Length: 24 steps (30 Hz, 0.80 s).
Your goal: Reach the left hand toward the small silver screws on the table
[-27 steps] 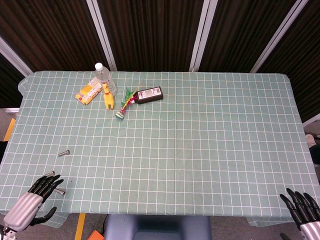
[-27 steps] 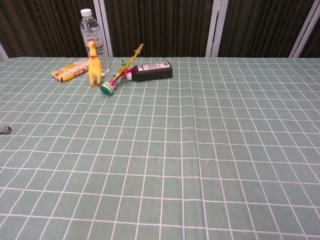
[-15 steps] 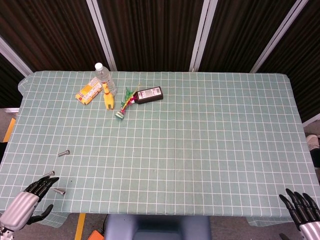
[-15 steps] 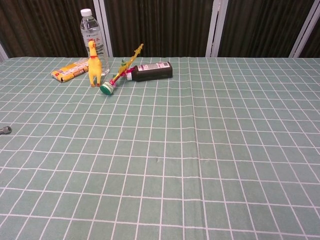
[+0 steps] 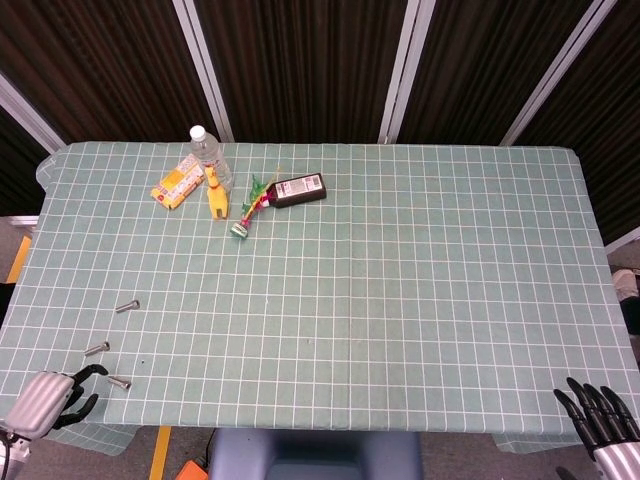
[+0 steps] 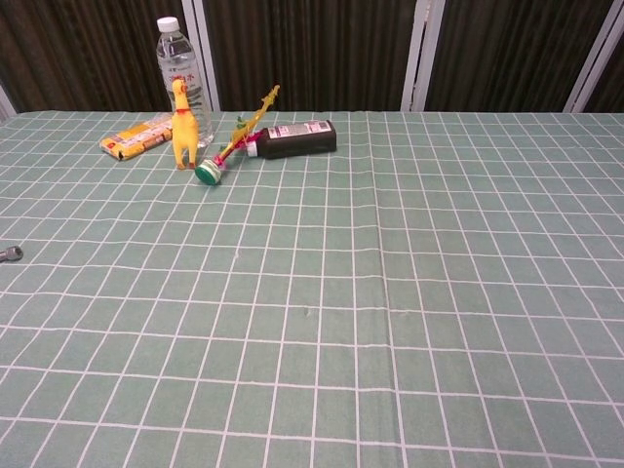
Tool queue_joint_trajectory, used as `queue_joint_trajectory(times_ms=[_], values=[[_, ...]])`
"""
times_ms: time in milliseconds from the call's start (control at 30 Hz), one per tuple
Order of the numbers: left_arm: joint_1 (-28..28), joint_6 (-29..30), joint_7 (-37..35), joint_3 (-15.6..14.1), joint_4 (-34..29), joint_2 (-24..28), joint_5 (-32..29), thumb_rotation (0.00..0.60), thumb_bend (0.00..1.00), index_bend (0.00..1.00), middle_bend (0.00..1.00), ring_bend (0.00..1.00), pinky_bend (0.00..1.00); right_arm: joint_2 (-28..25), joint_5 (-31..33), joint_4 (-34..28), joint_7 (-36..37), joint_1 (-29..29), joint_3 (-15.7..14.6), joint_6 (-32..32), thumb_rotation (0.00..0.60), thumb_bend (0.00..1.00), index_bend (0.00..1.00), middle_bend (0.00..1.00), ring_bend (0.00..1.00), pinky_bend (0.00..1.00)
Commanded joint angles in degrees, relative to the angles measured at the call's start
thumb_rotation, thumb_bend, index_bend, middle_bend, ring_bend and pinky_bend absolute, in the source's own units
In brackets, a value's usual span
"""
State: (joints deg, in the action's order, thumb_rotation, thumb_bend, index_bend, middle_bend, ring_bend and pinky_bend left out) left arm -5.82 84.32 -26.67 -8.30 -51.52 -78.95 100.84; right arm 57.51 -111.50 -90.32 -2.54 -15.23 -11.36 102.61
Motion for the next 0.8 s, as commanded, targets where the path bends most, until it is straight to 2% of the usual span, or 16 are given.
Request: queue_joint_trajectory(times_ms=[33, 267, 800], values=[[-0.99, -1.04, -3.66, -0.57, 6.79, -4.14, 0.13, 0.600, 0.44, 0.38, 1.00, 1.00, 1.00, 0.03, 0.00, -0.07, -0.16, -0.04, 0.01, 0.04, 0.600, 0.18, 0.00, 0.00, 0.00, 0.00], [-1.18, -1.42, -5.74, -1.52, 11.59, -6.97, 0.10, 0.600, 0.44, 0.38, 1.00, 1.00, 1.00, 0.25, 0.01, -0.18, -0.73, 0.01, -0.03, -0.38, 0.600, 0.18, 0.00, 0.00, 0.00, 0.00], [-2.83, -3.10, -6.75, -1.98, 15.52, -9.58, -0.75, 0.600, 0.44, 0.42, 1.00, 1.00, 1.00, 0.32, 0.16, -0.29, -1.06, 0.09, -0.02, -0.62, 0.600, 0.18, 0.00, 0.00, 0.00, 0.00]])
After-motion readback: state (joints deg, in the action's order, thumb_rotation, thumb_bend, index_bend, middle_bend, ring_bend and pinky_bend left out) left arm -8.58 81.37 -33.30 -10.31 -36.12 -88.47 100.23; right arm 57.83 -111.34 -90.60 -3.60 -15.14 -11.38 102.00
